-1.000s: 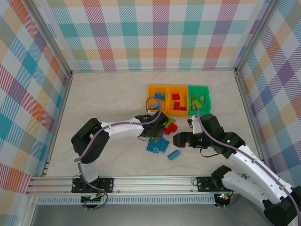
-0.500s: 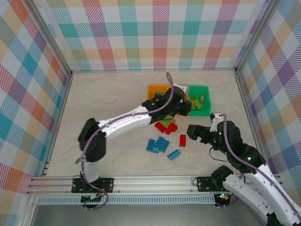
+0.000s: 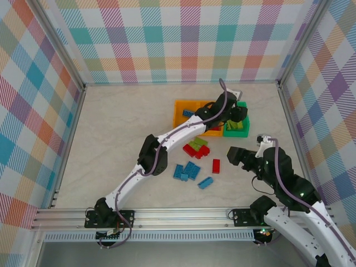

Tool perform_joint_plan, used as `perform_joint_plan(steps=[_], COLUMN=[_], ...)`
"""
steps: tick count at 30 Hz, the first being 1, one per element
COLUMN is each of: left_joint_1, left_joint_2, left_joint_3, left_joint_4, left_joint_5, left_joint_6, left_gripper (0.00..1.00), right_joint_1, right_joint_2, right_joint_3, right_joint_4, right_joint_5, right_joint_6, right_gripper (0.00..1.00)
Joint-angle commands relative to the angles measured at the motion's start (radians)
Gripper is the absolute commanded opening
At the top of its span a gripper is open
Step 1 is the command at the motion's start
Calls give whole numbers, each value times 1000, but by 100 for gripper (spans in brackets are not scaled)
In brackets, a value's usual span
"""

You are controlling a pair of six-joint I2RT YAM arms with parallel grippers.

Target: Sort the legos into containers by color

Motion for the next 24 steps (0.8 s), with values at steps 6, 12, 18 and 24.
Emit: perform_joint_plan(steps=[6,12,18,24], left_joint_1=[-50,-140,-187,-208], left_joint_2=[-399,-868,-1274,-1571], left_joint_3=[-343,-956,-1331,-1473], left_joint_4=[75,232,130,-186], left_joint_5=[39,-48,-98,-52], left_joint_6=[102,340,470,553], left_gripper=[58,64,64,69], right_joint_1=[3,2,4,4], right_joint_2=[6,107,383,669], right_joint_3=[-46,-84,-107,-95], right_joint_4=[-16,3,79,179], right_joint_5=[16,-31,-111,-137], right_joint_6=[27,10,-21,-37], right_gripper=[93,93,92,91])
